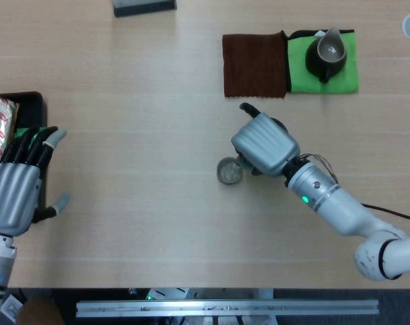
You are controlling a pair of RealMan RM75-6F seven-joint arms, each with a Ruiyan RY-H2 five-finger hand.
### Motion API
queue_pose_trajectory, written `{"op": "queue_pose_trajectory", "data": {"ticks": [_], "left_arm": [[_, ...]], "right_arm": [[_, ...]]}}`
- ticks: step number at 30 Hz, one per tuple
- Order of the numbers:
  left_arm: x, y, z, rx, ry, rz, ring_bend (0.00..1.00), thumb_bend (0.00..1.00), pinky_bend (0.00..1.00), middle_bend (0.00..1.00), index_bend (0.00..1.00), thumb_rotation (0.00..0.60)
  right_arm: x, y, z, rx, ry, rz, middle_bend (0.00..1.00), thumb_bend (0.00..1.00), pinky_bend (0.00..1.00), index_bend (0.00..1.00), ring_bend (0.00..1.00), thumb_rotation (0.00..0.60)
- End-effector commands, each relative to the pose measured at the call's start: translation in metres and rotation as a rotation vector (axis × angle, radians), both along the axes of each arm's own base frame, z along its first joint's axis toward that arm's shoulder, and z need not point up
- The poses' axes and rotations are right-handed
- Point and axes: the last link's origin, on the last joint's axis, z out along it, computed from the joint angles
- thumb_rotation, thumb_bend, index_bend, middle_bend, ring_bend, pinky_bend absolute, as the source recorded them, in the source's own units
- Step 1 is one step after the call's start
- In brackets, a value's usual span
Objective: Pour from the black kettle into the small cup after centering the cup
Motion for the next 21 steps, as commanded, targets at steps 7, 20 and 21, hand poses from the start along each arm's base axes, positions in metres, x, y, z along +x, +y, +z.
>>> {"op": "queue_pose_trajectory", "data": {"ticks": [7, 20, 21], "left_arm": [[-0.003, 0.000, 0.001, -0.006, 0.003, 0.017, 0.08, 0.22, 0.15, 0.12, 0.10, 0.600], [-0.004, 0.001, 0.002, -0.013, 0.004, 0.025, 0.08, 0.22, 0.15, 0.12, 0.10, 0.600], [-0.003, 0.001, 0.002, -0.012, 0.003, 0.025, 0.08, 0.22, 0.15, 0.12, 0.10, 0.600]], "right_arm": [[-0.003, 0.002, -0.001, -0.001, -0.072, -0.025, 1.00, 0.38, 0.17, 1.00, 1.00, 0.588], [-0.025, 0.004, 0.002, -0.032, -0.183, -0.086, 0.99, 0.38, 0.18, 1.00, 1.00, 0.588], [-0.028, 0.005, 0.003, -0.034, -0.196, -0.087, 1.00, 0.38, 0.19, 1.00, 1.00, 0.588]]}}
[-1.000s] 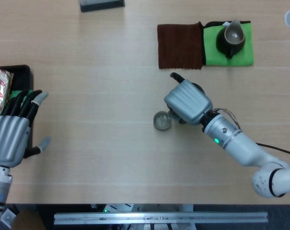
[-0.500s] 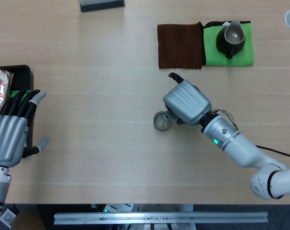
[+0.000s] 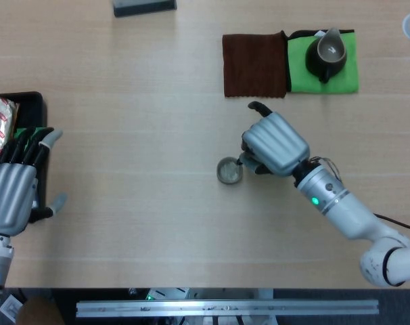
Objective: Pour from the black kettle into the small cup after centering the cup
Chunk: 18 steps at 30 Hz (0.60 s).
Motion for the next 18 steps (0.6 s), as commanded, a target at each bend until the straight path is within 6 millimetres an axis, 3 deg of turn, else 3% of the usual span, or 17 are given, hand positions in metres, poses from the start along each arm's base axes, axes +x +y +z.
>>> {"op": "queue_pose_trajectory", "data": {"ticks": [1, 8, 18], "left_arm": [[0.000, 0.001, 0.000, 0.003, -0.001, 0.000, 0.08, 0.22, 0.15, 0.12, 0.10, 0.600], [-0.001, 0.002, -0.001, -0.005, 0.011, 0.002, 0.08, 0.22, 0.15, 0.12, 0.10, 0.600], [-0.004, 0.007, 0.004, 0.004, 0.016, 0.006, 0.08, 0.22, 0.15, 0.12, 0.10, 0.600]], "right_arm": [[-0.010, 0.002, 0.003, -0.011, -0.047, -0.015, 1.00, 0.38, 0.19, 1.00, 1.00, 0.587], [-0.024, 0.008, 0.016, -0.006, -0.180, -0.057, 1.00, 0.38, 0.20, 1.00, 1.00, 0.589], [-0.070, 0.010, 0.046, -0.071, -0.197, -0.125, 1.00, 0.38, 0.20, 1.00, 1.00, 0.590]]}}
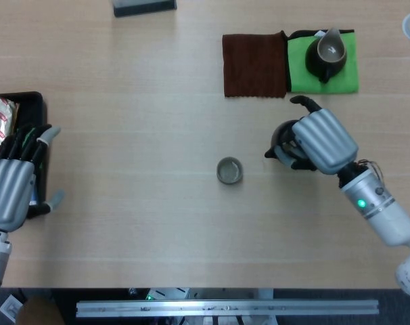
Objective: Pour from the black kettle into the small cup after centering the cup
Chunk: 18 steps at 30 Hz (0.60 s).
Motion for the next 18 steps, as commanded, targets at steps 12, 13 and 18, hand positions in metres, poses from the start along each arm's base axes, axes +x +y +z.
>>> {"op": "queue_pose_trajectory", "data": {"ticks": [12, 13, 18], "left_arm": [[-0.003, 0.003, 0.000, -0.002, 0.007, 0.009, 0.08, 0.22, 0.15, 0.12, 0.10, 0.600], [-0.003, 0.003, 0.000, -0.004, 0.009, 0.010, 0.08, 0.22, 0.15, 0.12, 0.10, 0.600], [-0.006, 0.004, -0.003, -0.015, 0.019, 0.022, 0.08, 0.22, 0.15, 0.12, 0.10, 0.600]], "right_arm": [[-0.060, 0.003, 0.018, -0.053, -0.005, -0.109, 0.99, 0.38, 0.22, 1.00, 1.00, 0.589], [-0.063, 0.003, 0.018, -0.056, -0.007, -0.114, 0.98, 0.38, 0.22, 1.00, 1.00, 0.589], [-0.078, 0.004, 0.015, -0.060, 0.003, -0.147, 0.98, 0.38, 0.22, 1.00, 1.00, 0.589]]}}
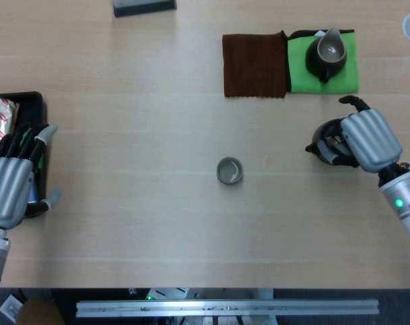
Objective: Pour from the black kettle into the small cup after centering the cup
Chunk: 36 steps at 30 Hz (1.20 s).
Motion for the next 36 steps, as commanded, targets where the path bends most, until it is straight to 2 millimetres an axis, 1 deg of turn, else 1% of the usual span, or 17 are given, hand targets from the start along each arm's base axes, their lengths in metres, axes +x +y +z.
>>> {"op": "queue_pose_trajectory", "data": {"ticks": [1, 6, 16, 26, 36], "left_arm": [[-0.001, 0.001, -0.002, -0.006, 0.006, 0.006, 0.08, 0.22, 0.15, 0.12, 0.10, 0.600], [-0.001, 0.003, -0.003, -0.008, 0.009, 0.008, 0.08, 0.22, 0.15, 0.12, 0.10, 0.600], [-0.003, 0.004, -0.005, -0.015, 0.022, 0.020, 0.08, 0.22, 0.14, 0.12, 0.10, 0.600], [-0.003, 0.006, -0.005, -0.013, 0.023, 0.023, 0.08, 0.22, 0.15, 0.12, 0.10, 0.600], [-0.005, 0.006, -0.004, -0.010, 0.023, 0.029, 0.08, 0.22, 0.15, 0.12, 0.10, 0.600]], "right_arm": [[-0.009, 0.002, -0.003, 0.000, 0.001, -0.021, 0.98, 0.38, 0.22, 1.00, 1.00, 0.589], [-0.017, 0.002, -0.008, -0.004, -0.016, -0.039, 0.97, 0.38, 0.22, 1.00, 1.00, 0.589], [-0.026, 0.007, -0.025, 0.000, -0.050, -0.067, 0.95, 0.38, 0.22, 1.00, 1.00, 0.589], [-0.026, 0.009, -0.037, 0.001, -0.071, -0.070, 0.94, 0.37, 0.22, 1.00, 0.99, 0.589], [-0.027, 0.011, -0.045, 0.010, -0.056, -0.076, 0.92, 0.37, 0.23, 1.00, 0.97, 0.588]]}}
